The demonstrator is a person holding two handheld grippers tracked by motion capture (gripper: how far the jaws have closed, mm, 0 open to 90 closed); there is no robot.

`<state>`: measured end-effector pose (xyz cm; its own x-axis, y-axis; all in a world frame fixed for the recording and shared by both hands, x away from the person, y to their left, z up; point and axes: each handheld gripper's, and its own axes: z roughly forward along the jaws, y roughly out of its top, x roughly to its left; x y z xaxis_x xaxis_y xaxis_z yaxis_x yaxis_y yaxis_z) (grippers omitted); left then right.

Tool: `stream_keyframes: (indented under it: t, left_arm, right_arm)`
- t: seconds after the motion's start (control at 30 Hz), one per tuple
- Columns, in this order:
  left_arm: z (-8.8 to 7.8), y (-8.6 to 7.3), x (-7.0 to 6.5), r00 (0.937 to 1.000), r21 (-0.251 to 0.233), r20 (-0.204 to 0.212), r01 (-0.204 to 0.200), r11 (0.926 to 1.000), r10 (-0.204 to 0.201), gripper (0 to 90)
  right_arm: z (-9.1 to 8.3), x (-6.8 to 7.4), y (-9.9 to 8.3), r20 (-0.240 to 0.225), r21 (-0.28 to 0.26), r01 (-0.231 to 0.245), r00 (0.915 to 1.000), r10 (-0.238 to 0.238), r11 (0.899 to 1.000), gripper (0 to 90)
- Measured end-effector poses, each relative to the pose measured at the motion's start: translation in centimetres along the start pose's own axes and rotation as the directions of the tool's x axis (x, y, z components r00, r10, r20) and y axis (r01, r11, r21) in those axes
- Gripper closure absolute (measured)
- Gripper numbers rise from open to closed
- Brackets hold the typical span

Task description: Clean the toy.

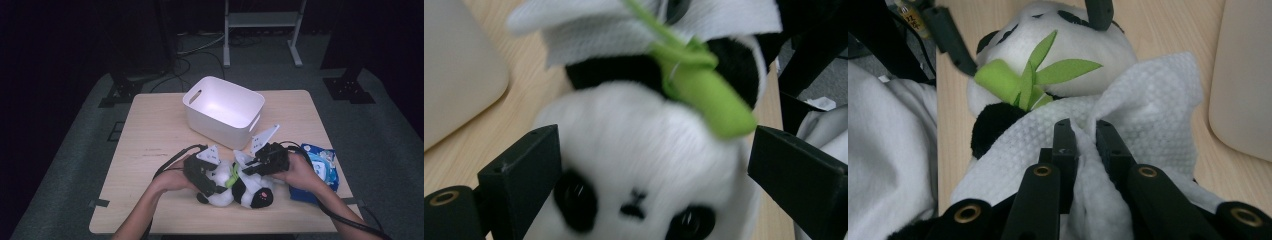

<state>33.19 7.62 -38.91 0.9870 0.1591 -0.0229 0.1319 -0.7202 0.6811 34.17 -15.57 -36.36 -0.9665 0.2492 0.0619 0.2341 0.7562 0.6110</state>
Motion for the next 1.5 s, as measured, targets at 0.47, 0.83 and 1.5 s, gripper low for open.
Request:
stream_keyframes:
  t: [0.47,0.83,1.5]
  left_arm:
    - [0.8,0.9,-0.2,0.999,0.06,0.01,-0.044,0.9972,0.044,10.0]
    - [1.1,0.8,0.1,0.999,0.084,-0.005,-0.045,0.9954,0.046,10.0]
    - [1.6,4.0,-0.4,0.991,0.133,0.012,-0.134,0.982,0.134,5.3]
  right_arm:
    - [2.5,-0.7,3.3,-0.027,-0.009,0.033,0.9991,-0.033,0.999,81.3]
    - [-1.0,-0.5,0.7,-0.019,-0.029,0.005,0.9998,-0.005,1.0,82.3]
    - [-0.7,-1.1,-3.0,-0.029,0.014,-0.069,0.9972,0.069,0.998,82.2]
